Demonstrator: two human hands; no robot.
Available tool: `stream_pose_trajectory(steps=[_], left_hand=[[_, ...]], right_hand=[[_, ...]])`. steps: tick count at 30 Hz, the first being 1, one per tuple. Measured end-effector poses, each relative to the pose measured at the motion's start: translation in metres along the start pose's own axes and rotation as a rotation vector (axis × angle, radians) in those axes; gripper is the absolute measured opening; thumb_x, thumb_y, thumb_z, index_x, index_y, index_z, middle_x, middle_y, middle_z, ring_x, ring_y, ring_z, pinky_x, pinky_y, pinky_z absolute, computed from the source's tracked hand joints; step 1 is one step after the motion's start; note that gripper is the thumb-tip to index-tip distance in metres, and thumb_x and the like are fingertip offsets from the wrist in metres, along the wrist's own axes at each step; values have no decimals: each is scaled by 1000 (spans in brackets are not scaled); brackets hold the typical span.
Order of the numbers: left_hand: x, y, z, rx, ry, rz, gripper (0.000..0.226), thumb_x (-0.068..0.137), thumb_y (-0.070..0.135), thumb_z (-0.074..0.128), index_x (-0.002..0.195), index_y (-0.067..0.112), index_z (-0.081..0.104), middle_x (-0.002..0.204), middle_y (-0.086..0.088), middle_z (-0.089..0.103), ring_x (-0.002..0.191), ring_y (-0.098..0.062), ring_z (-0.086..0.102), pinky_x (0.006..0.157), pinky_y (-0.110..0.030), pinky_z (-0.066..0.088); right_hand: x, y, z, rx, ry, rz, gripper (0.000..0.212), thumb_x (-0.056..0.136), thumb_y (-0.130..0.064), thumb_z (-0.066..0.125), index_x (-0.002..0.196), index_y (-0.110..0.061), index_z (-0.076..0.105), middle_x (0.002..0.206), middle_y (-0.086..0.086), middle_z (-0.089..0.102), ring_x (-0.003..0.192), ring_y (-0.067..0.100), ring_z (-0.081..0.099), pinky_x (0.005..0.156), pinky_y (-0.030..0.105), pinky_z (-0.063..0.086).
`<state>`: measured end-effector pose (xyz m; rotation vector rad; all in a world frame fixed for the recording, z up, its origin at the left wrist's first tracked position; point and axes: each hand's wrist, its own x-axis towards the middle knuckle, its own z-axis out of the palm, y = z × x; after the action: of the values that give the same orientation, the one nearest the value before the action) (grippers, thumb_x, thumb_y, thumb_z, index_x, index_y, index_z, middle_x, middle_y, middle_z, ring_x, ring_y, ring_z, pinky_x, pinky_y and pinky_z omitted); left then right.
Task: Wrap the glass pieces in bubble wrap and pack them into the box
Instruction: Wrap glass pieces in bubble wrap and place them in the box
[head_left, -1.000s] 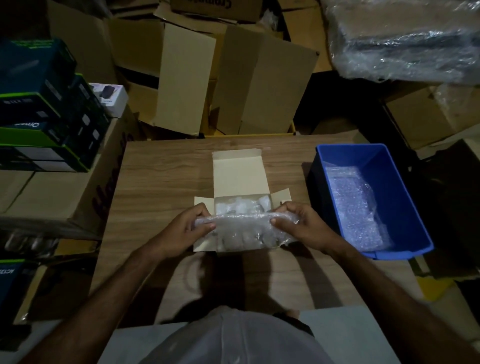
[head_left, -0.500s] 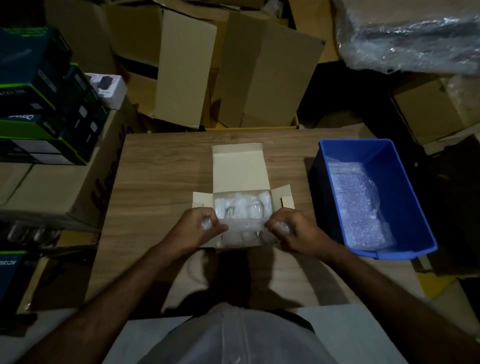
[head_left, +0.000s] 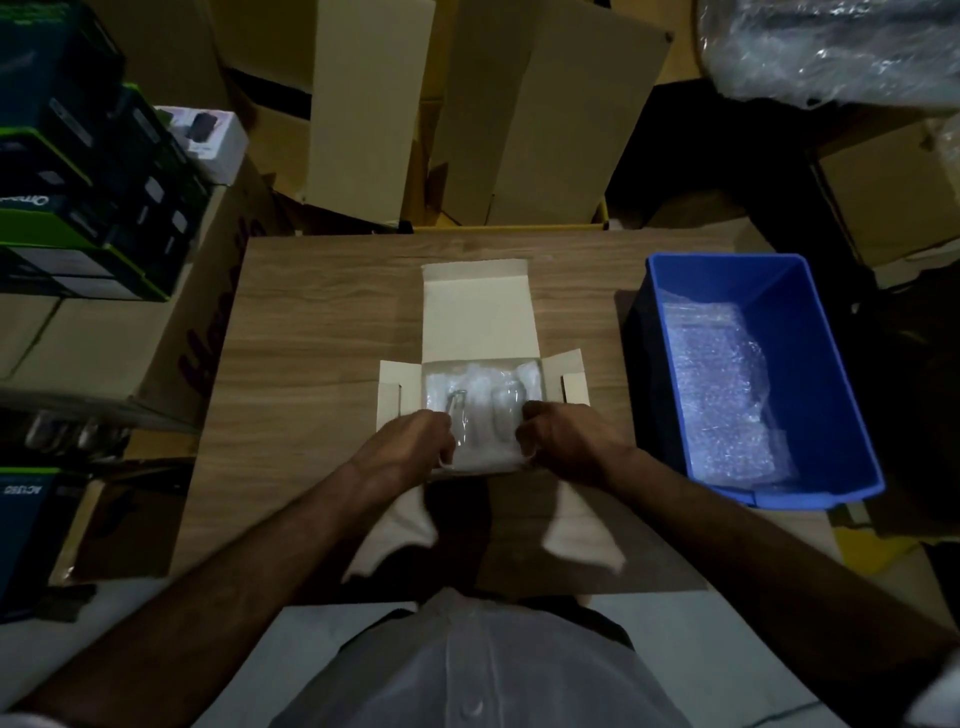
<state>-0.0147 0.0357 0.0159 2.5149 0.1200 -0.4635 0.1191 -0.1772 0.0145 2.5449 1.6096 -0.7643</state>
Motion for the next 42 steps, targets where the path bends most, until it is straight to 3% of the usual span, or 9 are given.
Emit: stream_pose_trajectory(steps=[3,6,11,18,21,24,29,37,42], left_hand=[[21,14,8,203,-187,-184,19,92,14,63,109,7,67,117,-14,67,106,-30,66,89,-39,52],[20,14,13,356,-260,-148,24,100,15,54,118,5,66,125,-16,64,115,-30,62,96,-38,48],[18,26,13,475,-384,-108,23,100,8,48,113,11,66,119,-14,65,109,-31,66,81,-34,49],[30,31,17,483,-443,-120,20,97,8,55,113,11,67,115,-13,67,103,-28,69,72,-32,49],[31,21,4,256,-216,-171,9,88,9,67,96,13,70,100,-12,71,91,-27,70,69,-34,54],[32,2,-14,28,37,-188,47,69,10,87,106,15,59,109,-10,64,90,-25,65,72,-36,55],[59,-5,-14,109,-217,-175,131,62,7,94,161,29,12,160,-12,25,137,-31,45,99,-28,49],[76,-1,17,542,-205,-115,96,91,18,70,162,24,7,161,-23,18,138,-40,42,101,-46,47],[78,2,13,706,-184,-57,102,83,26,77,161,17,12,155,-20,33,137,-36,42,109,-44,40]], right_hand=[[12,-4,5,-47,-192,3,23,99,-13,57,120,-13,67,128,6,63,113,25,61,101,33,48],[17,-1,1,-114,-292,-152,15,94,-8,63,105,-17,69,116,14,64,85,19,57,81,32,53],[20,5,10,-105,-165,-138,23,96,-7,61,115,-13,73,122,4,71,112,20,67,91,27,50],[32,-11,31,-122,34,31,17,94,-8,56,109,-10,64,107,12,71,100,32,70,68,36,50],[30,-5,28,74,79,81,27,85,-8,72,110,-13,65,110,8,71,102,28,69,71,32,49],[25,2,14,318,236,219,52,74,-12,86,119,-18,60,117,5,65,101,25,66,71,29,47],[31,-2,7,184,71,246,109,72,-18,89,159,-22,24,157,17,30,120,36,60,91,42,55],[47,-5,23,90,42,271,125,67,-28,93,161,-17,13,159,26,16,122,42,57,91,42,53],[52,-3,34,81,135,260,98,81,-29,79,157,-8,21,152,25,29,116,38,60,83,41,53]])
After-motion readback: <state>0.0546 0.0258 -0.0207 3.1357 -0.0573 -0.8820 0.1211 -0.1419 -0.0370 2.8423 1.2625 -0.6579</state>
